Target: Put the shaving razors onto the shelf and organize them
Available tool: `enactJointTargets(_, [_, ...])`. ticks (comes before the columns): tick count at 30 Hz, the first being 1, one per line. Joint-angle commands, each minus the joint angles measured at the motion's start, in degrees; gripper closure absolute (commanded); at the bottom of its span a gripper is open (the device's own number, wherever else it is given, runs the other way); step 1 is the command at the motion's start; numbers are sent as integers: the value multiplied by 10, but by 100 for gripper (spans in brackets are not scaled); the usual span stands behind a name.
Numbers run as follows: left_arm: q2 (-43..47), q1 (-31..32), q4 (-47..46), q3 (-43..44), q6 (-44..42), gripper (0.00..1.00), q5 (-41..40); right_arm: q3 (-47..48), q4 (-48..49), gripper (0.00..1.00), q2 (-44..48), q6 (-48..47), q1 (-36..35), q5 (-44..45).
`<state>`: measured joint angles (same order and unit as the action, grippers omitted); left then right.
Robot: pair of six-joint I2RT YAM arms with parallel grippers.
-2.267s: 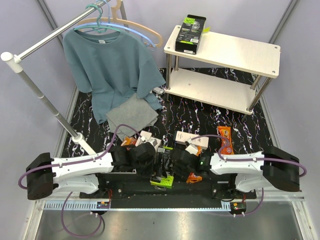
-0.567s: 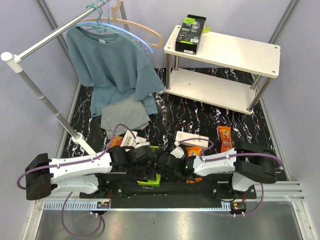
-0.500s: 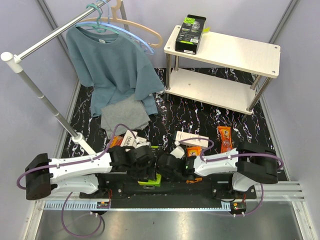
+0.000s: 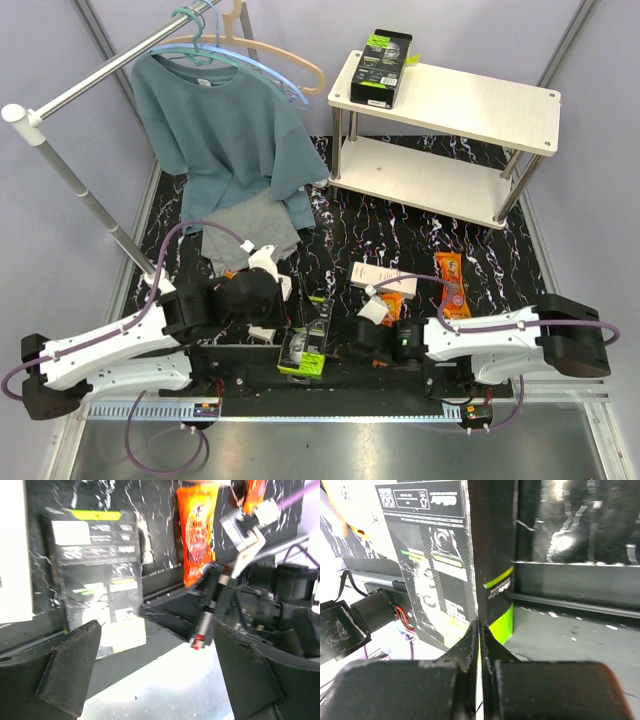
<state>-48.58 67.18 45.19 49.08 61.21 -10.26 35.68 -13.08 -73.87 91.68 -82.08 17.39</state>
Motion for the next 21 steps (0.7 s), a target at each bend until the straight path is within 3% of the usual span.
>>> enactJointTargets(1, [5, -14, -5, 7, -14, 2, -41, -25, -39, 100, 56, 11, -5, 34])
enactJointTargets(6, [-18, -22, 3, -3, -13, 2, -21, -46, -44, 91, 67, 31, -6, 26])
enactJointTargets(7, [-23, -27, 4, -6, -9, 3, -16, -46, -39, 81, 61, 31, -6, 21])
enactJointTargets(9, [-40, -31, 5, -17, -5, 5, 3, -45, -28, 71, 53, 28, -6, 18])
enactJointTargets(10, [-44, -33, 6, -21, 3, 5, 9, -44, -17, 60, 44, 24, -7, 16])
enactJointTargets(14, [-47, -33, 7, -50, 23, 12, 26, -30, -2, 40, 21, 22, -11, 14])
enactJointTargets(21, [-7, -33, -11, -136, 55, 17, 43, -36, 47, 15, 1, 14, -16, 19])
